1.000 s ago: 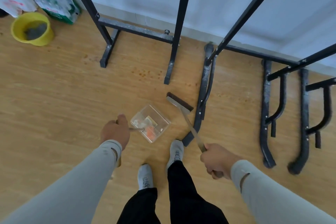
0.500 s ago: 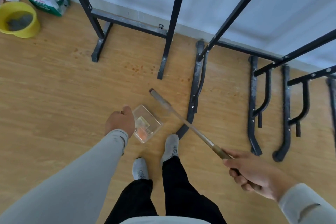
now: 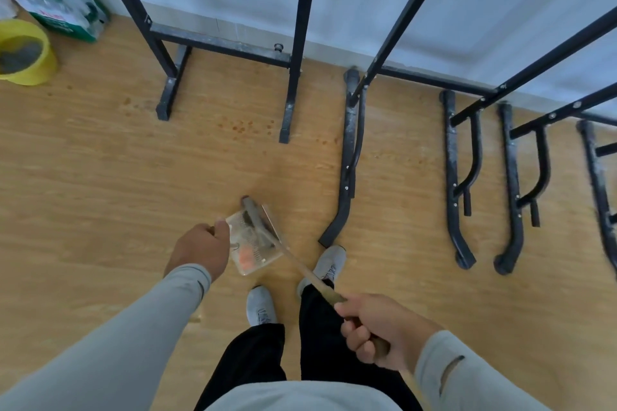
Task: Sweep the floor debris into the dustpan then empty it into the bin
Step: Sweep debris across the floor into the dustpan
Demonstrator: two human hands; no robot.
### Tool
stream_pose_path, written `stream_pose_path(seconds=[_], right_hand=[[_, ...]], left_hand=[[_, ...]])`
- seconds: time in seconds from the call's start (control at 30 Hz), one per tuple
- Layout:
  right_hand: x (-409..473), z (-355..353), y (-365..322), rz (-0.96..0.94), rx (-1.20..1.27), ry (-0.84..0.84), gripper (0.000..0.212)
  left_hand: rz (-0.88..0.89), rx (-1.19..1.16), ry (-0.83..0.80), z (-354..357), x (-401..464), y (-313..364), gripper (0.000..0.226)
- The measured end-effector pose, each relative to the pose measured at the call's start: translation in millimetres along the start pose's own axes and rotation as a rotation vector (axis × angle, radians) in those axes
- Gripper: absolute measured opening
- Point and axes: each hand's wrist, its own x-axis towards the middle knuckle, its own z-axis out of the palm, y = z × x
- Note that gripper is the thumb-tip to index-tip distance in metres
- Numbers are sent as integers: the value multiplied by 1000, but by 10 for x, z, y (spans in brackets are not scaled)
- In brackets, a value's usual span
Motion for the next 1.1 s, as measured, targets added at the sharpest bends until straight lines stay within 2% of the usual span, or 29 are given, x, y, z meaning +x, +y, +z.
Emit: stream_pose_path(seconds=[0.1, 0.2, 0.27, 0.37, 0.53, 0.67, 0.73, 0.8, 0.9, 1.0, 1.1], right_hand=[[-295, -352, -10, -4, 60, -29, 37], [-626, -641, 150, -34, 92, 10, 33], [-846, -770, 268, -56, 78, 46, 31], [-1100, -936, 420, -107, 69, 86, 28], [-1456, -1184, 711, -192, 257, 117, 28], [-1666, -1389, 848, -239, 288, 183, 23], [-1699, -1458, 865, -278, 273, 242, 21], [-1685, -1512, 826, -319, 209, 300, 20], [-1571, -1633, 746, -379, 30, 409, 23], [-1381, -1845, 671, -391, -269, 598, 30], [-1242, -2133, 534, -391, -396, 629, 24]], left_hand=[[9, 3, 9, -38, 49, -14, 62], [-20, -31, -64, -122, 85, -49, 59], [-45, -107, -130, -185, 65, -66, 60], [-65, -225, -137, -324, -25, -24, 59], [-93, -359, -151, -561, -274, 208, 61], [-203, -344, -374, -675, -484, 518, 81], [-258, -400, -494, -703, -635, 688, 79], [-252, -409, -523, -704, -808, 843, 70], [-176, -427, -462, -638, -1081, 1084, 64], [-162, -478, -425, -517, -1283, 1293, 58], [-163, -522, -394, -351, -1399, 1444, 58]])
